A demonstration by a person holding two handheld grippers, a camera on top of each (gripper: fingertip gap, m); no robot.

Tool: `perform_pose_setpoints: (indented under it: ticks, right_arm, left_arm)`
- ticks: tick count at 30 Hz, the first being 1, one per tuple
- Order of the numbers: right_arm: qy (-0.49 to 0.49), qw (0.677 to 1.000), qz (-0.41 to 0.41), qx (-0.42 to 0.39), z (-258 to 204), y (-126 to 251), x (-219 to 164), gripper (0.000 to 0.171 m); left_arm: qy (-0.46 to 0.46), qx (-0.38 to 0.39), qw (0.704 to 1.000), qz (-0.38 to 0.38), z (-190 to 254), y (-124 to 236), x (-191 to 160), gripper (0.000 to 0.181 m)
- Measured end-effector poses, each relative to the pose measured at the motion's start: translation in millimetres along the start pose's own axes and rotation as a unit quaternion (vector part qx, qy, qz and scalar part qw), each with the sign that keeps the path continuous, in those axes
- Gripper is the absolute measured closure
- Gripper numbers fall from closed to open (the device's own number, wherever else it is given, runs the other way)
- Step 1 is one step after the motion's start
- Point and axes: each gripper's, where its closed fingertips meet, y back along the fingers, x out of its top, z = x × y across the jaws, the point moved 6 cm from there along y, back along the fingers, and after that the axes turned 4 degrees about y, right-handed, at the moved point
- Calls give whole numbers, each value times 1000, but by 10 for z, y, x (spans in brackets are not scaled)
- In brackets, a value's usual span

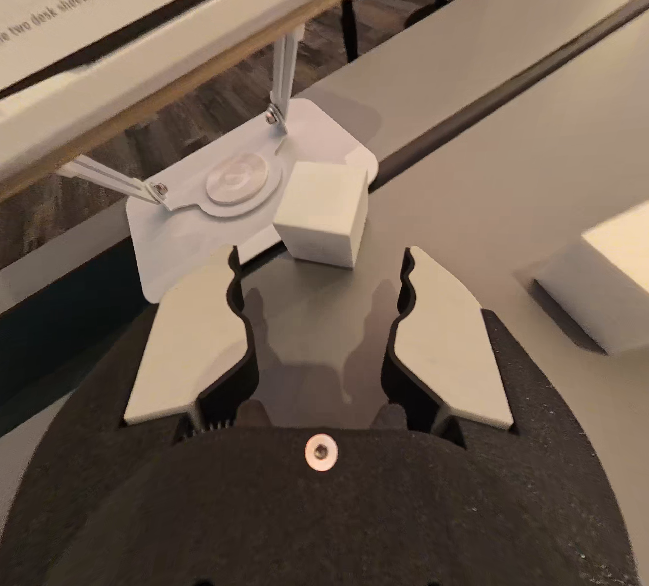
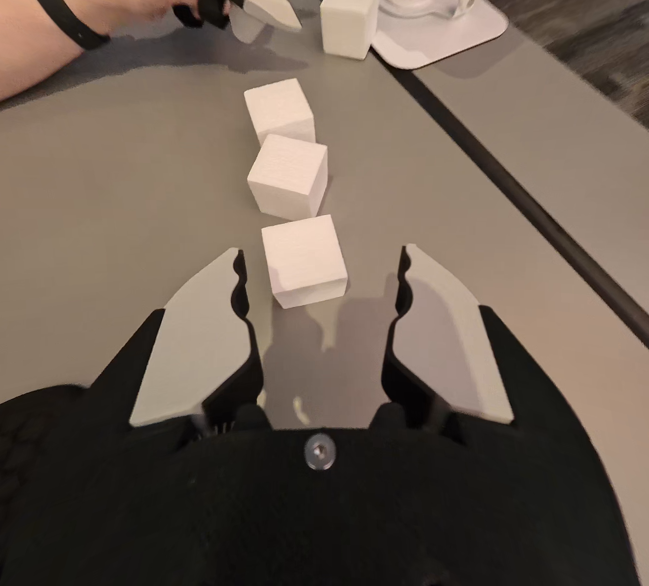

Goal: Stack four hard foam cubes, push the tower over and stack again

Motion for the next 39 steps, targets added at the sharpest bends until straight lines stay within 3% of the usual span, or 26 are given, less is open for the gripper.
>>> perform_pose_setpoints:
  ticks: [3, 9, 15, 20, 26, 31, 39]
  right_arm:
    - [5, 999, 34, -28, 7, 28, -43, 77]
    - [14, 998, -14, -54, 16, -144, -300, 67]
    - [15, 999, -27, -33, -29, -292, -361, 70]
    - [30, 999, -34, -25, -74, -372, -311, 75]
    - [38, 998, -55, -9, -130, -462, -333, 86]
    - [27, 998, -56, 10, -165, -481, -405, 109]
    - [5, 999, -31, 16, -138, -394, -393, 112]
  left_arm:
    - [4, -18, 1000, 16, 39, -136, 73, 97]
    - [-27, -24, 999, -15, 43, -364, 118, 95]
    - [-39, -14, 997, -58, 19, -517, 14, 101]
    - [-31, -29, 997, -65, 22, -581, -28, 119]
    - [-44, -30, 997, -64, 51, -612, -12, 119]
    - [-48, -39, 996, -67, 63, -448, -95, 119]
    - [-49, -40, 995, -75, 131, 207, -267, 119]
